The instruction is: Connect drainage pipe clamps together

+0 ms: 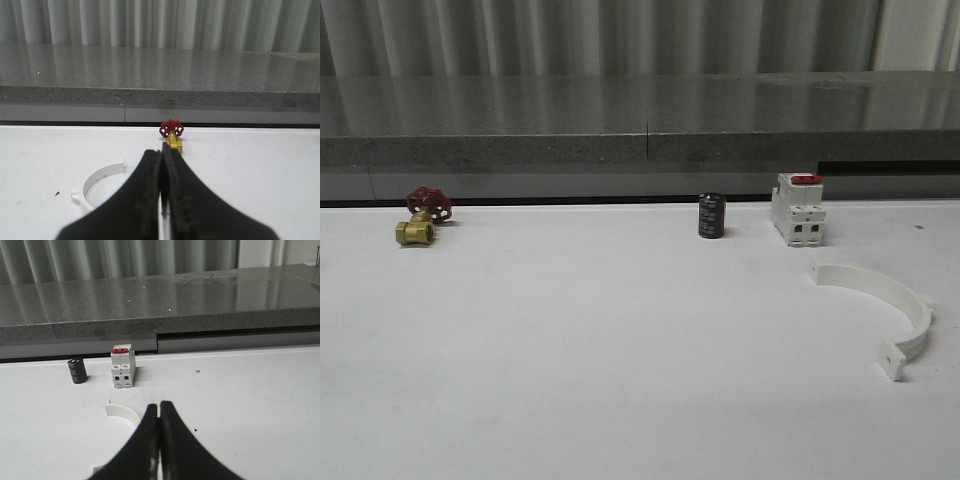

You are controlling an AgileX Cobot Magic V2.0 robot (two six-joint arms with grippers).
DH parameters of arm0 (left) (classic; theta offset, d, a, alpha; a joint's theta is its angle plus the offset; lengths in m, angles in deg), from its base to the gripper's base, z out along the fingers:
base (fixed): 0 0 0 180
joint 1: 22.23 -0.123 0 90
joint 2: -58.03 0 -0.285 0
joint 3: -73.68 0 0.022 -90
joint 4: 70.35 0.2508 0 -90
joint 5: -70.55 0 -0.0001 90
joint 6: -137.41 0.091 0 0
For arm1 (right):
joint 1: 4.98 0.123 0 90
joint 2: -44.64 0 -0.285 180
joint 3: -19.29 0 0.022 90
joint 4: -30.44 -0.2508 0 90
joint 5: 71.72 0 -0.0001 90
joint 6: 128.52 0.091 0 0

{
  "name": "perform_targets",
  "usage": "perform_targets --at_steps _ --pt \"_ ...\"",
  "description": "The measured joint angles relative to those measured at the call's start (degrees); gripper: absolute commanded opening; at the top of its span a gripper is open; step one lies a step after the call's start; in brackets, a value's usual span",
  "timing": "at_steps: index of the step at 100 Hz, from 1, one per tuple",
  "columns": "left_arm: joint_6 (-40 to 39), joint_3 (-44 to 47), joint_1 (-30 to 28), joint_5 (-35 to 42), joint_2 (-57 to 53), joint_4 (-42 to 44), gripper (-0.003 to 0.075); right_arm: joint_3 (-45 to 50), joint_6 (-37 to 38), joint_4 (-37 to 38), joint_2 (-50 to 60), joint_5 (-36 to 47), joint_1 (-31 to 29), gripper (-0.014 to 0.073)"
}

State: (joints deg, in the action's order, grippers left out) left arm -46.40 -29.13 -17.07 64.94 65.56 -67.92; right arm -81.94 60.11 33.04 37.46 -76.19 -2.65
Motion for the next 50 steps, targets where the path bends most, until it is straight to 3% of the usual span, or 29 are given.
perform_targets --at_steps 50 --pt "0.0 -0.4 0.0 0.0 0.0 -3.4 -0.0021 0.0 0.0 0.0 0.0 0.0 0.0 -0.0067"
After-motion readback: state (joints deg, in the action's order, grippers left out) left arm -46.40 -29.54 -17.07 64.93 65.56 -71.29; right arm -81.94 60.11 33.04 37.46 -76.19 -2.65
